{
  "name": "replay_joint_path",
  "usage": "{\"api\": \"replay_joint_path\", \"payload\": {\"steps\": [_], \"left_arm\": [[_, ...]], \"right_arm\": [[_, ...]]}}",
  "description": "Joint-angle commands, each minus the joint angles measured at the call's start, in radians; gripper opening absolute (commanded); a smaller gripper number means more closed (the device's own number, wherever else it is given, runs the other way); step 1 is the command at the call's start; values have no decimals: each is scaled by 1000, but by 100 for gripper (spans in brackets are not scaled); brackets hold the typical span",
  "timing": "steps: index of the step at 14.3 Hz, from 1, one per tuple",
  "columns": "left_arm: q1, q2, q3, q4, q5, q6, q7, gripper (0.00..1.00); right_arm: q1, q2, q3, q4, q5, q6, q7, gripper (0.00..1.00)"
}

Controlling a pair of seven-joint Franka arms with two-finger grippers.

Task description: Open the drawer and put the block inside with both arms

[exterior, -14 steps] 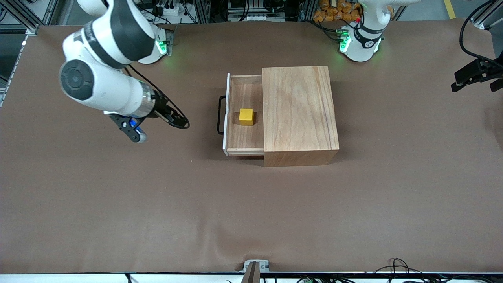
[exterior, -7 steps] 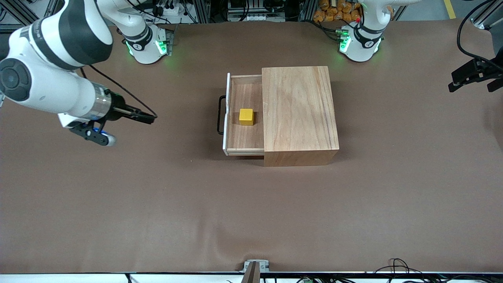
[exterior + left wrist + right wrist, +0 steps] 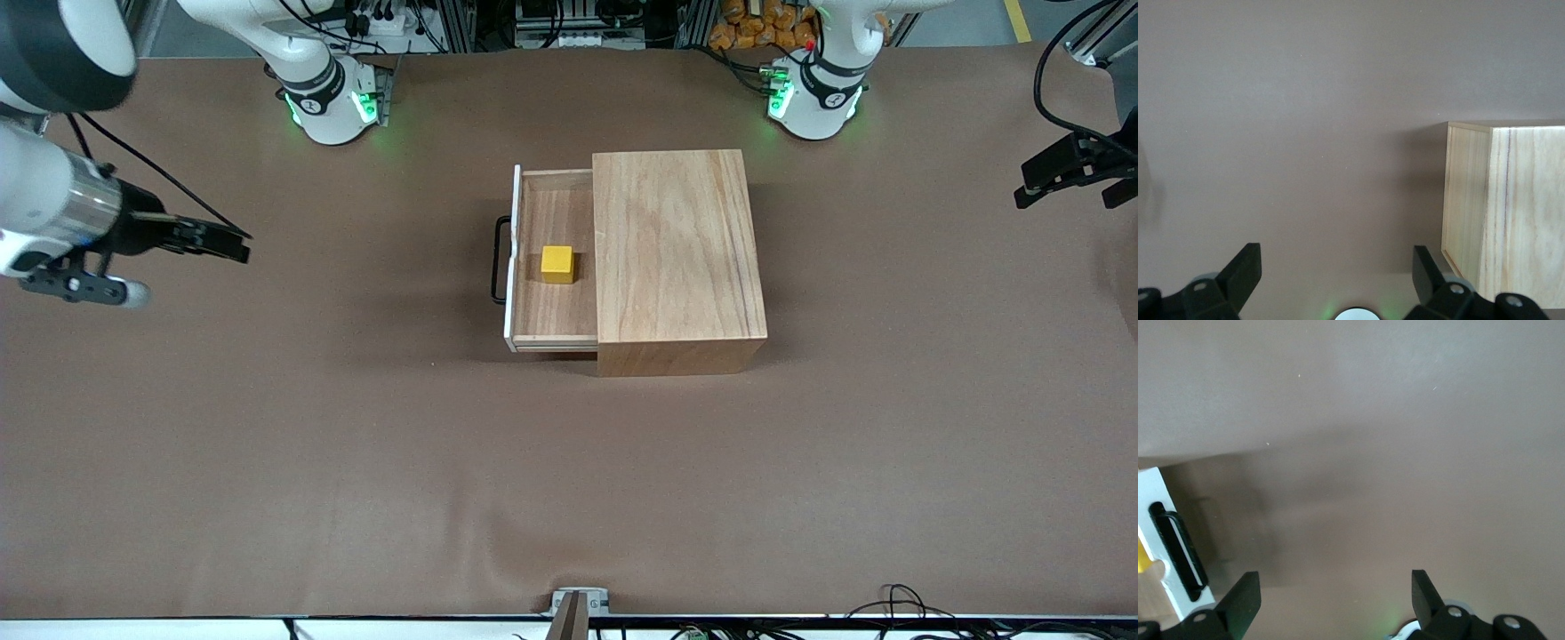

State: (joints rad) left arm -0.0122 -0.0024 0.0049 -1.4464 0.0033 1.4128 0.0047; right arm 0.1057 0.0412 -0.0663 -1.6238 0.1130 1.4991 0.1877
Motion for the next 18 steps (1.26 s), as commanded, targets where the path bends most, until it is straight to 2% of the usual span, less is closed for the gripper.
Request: {"api": "replay_joint_path", "payload": {"steps": [1, 4, 9, 12, 16, 18], "left_arm": [[-6, -1, -5, 6, -6, 0, 14, 100], [-6, -1, -6, 6, -6, -2, 17, 100], [-6, -2, -8, 6, -11, -5, 15, 100], [-6, -1, -8, 6, -13, -5, 15, 100], [-6, -2, -8, 6, -13, -6, 15, 100], [-6, -2, -8, 6, -13, -6, 15, 100]], "right_arm": [[-50, -63, 19, -31, -47, 3, -101, 100], [-147, -73, 40, -24, -50, -45, -206, 100], [-144, -116, 43, -14, -133, -57, -203, 100], [-146, -119, 42, -11, -133, -54, -209, 100], [-123, -103, 43, 80, -116, -60, -191, 100], [-119, -101, 43, 88, -116, -62, -180, 100]]}}
